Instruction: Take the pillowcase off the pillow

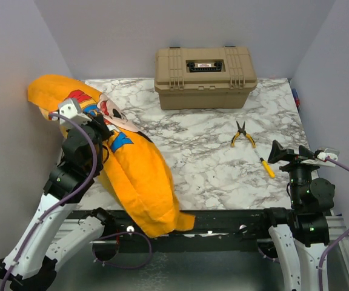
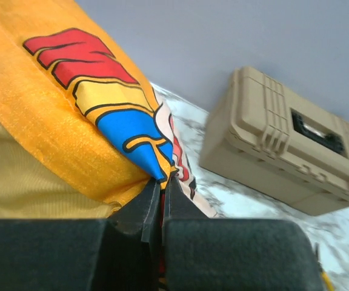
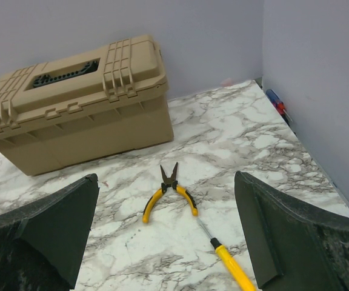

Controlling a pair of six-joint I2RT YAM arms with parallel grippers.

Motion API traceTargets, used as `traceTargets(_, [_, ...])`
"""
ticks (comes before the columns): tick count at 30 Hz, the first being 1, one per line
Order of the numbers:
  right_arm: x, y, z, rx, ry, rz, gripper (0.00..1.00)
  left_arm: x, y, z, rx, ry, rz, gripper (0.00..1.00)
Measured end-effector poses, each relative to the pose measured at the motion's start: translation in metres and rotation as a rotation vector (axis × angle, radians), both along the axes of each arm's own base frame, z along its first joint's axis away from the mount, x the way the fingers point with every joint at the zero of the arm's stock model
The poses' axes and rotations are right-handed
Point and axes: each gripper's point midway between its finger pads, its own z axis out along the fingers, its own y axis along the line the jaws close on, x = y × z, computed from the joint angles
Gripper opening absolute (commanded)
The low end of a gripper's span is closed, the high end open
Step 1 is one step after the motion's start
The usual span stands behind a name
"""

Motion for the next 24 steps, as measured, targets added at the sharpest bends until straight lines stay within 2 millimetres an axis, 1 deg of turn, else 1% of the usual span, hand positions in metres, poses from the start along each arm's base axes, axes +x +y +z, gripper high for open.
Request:
traceTargets(1, [0.0, 0.0, 0.0, 0.0, 0.0, 0.0, 1.0, -0.001, 0.005, 0.011, 0.04, 0.011, 0.015, 0.0])
traceTargets(3, [0.0, 0.0, 0.0, 0.0, 0.0, 0.0, 1.0, 0.0, 0.01, 0.028, 0.115, 0.042, 0.034, 0.0])
traceTargets(6, [0.0, 0.0, 0.0, 0.0, -0.001, 0.0, 1.0, 0.01, 0.01, 0.042, 0.217, 0.099, 0.043, 0.01])
traceTargets(8, [0.0, 0.0, 0.0, 0.0, -0.002, 0.0, 1.0, 0.02, 0.005, 0.042, 0.262, 0.131, 0.037, 0.03])
traceTargets(9, [-0.001, 0.0, 0.0, 0.0, -0.004, 0.0, 1.0, 0.03, -0.002, 0.036, 0.292, 0.161, 0.025, 0.04])
traceTargets(12, [-0.002, 0.0, 0.002, 0.0, -0.01, 0.0, 1.0, 0.056, -0.024, 0.007, 0.348, 0.254, -0.031, 0.04])
traceTargets(13, [-0.002, 0.0, 0.002, 0.0, -0.012, 0.0, 1.0, 0.069, -0.036, -0.011, 0.373, 0.306, -0.063, 0.04])
traceTargets(15, [-0.003, 0.0, 0.002, 0.001, -0.015, 0.0, 1.0, 0.089, -0.056, -0.048, 0.412, 0.401, -0.119, 0.04])
traceTargets(16, [-0.003, 0.0, 0.003, 0.001, -0.017, 0.0, 1.0, 0.099, -0.067, -0.074, 0.433, 0.463, -0.152, 0.04])
traceTargets(17, [-0.003, 0.0, 0.003, 0.001, -0.018, 0.0, 1.0, 0.104, -0.072, -0.087, 0.441, 0.492, -0.168, 0.04])
traceTargets(18, [-0.004, 0.0, 0.003, 0.001, -0.019, 0.0, 1.0, 0.115, -0.083, -0.107, 0.446, 0.529, -0.191, 0.04])
traceTargets(19, [-0.004, 0.0, 0.004, 0.001, -0.021, 0.0, 1.0, 0.123, -0.092, -0.119, 0.442, 0.541, -0.212, 0.04])
traceTargets(20, [-0.004, 0.0, 0.004, 0.001, -0.021, 0.0, 1.0, 0.126, -0.096, -0.123, 0.439, 0.542, -0.221, 0.04])
traceTargets(21, [-0.004, 0.0, 0.004, 0.001, -0.022, 0.0, 1.0, 0.133, -0.104, -0.13, 0.432, 0.544, -0.24, 0.05])
traceTargets(22, [-0.004, 0.0, 0.004, 0.001, -0.023, 0.0, 1.0, 0.137, -0.109, -0.131, 0.423, 0.537, -0.25, 0.1])
traceTargets(23, [-0.004, 0.0, 0.004, 0.001, -0.023, 0.0, 1.0, 0.14, -0.112, -0.131, 0.417, 0.534, -0.259, 0.17])
traceTargets(24, [-0.005, 0.0, 0.004, 0.001, -0.024, 0.0, 1.0, 0.144, -0.118, -0.129, 0.406, 0.527, -0.277, 0.27])
